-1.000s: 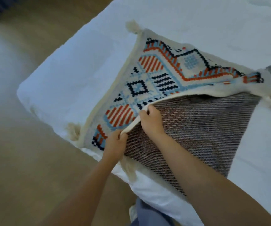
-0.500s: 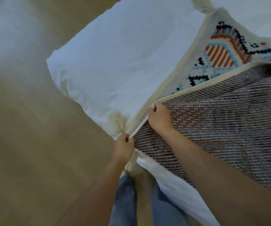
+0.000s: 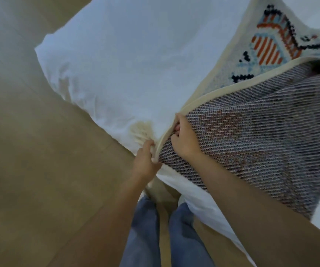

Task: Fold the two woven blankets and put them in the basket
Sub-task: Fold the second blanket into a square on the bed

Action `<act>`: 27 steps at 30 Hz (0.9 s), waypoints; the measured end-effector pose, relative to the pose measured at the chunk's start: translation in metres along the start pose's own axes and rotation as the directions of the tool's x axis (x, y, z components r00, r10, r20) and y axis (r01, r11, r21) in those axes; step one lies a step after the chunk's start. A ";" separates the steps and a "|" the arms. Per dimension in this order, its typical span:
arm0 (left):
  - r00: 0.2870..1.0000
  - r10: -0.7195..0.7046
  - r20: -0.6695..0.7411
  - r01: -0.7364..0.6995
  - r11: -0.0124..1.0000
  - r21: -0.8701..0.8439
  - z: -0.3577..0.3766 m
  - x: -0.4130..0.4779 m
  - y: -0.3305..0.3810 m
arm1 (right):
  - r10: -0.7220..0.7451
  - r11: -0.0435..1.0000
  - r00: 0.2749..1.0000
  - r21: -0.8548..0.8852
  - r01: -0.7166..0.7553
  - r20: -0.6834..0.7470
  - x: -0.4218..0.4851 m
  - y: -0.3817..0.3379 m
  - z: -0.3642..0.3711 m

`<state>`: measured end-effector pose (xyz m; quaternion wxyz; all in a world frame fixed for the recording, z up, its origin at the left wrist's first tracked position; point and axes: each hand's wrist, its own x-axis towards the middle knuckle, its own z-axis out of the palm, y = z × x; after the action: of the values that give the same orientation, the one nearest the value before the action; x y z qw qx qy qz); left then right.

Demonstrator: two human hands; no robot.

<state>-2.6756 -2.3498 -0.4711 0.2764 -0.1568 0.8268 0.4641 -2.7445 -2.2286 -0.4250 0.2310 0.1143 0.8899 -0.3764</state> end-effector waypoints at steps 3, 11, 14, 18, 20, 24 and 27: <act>0.993 -0.084 0.085 0.055 0.952 0.302 -0.006 -0.002 -0.002 | -0.031 0.995 0.995 -0.096 0.040 0.096 -0.004 0.002 -0.003; 0.998 -0.059 0.021 0.031 0.745 0.666 -0.043 -0.004 0.000 | -0.051 0.974 0.976 -0.204 0.095 0.211 -0.005 -0.001 -0.005; 0.991 -0.035 0.126 -0.041 0.830 0.557 -0.046 0.000 0.017 | -0.037 0.995 0.980 -0.083 0.054 0.194 -0.005 -0.004 -0.012; 0.988 0.109 0.106 -0.144 0.893 0.427 -0.037 0.013 0.072 | -0.022 0.999 0.998 0.027 0.021 0.054 -0.003 -0.001 -0.044; 0.979 0.167 0.119 -0.204 0.869 0.452 -0.029 0.023 0.103 | -0.011 1.000 1.000 0.028 0.010 0.029 0.000 0.004 -0.067; 0.963 0.235 0.133 -0.270 0.838 0.474 -0.005 0.045 0.164 | 0.025 0.999 1.000 0.049 -0.024 -0.005 0.012 0.021 -0.116; 0.945 0.283 0.165 -0.328 0.788 0.520 0.021 0.066 0.206 | 0.055 0.993 0.996 0.106 -0.049 -0.063 0.026 0.040 -0.152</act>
<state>-2.8283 -2.2247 -0.3795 0.2628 0.0817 0.9267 0.2560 -2.8015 -2.0905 -0.3694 0.2049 0.1617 0.8728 -0.4124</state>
